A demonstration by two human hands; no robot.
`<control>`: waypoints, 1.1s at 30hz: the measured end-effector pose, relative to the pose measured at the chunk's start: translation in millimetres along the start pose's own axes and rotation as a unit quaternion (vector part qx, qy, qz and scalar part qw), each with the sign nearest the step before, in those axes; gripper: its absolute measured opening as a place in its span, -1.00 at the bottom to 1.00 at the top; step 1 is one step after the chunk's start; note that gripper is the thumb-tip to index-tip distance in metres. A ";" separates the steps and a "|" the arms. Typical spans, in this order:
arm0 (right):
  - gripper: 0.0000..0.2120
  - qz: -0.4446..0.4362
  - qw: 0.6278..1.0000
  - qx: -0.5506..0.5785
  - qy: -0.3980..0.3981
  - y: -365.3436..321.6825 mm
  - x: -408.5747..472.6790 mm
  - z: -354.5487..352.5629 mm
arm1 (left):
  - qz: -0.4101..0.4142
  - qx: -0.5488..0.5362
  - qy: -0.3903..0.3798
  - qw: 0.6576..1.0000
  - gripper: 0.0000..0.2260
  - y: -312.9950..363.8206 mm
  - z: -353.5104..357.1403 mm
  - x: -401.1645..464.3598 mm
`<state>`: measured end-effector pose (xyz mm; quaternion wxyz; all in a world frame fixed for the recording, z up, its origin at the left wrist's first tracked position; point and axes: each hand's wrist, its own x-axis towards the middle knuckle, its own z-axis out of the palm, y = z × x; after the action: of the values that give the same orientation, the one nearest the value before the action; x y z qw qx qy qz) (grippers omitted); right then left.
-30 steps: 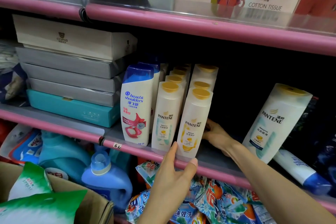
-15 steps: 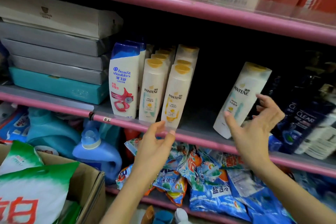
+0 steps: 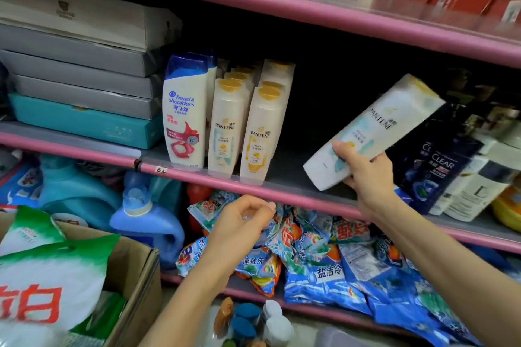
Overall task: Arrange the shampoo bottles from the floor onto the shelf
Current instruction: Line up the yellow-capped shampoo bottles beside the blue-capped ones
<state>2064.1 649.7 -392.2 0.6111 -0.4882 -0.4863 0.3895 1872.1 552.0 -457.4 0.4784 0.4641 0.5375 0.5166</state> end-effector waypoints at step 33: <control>-0.75 0.209 0.942 -0.047 -0.260 92.3 -204.0 -13.3 | -0.178 -0.177 -0.096 0.963 -0.52 -12.9 17.3 -34.7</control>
<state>2031.3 473.1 -526.5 0.3447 -0.4891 -0.5328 0.5984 1893.1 519.0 -469.2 0.6863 0.3160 0.4629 0.4635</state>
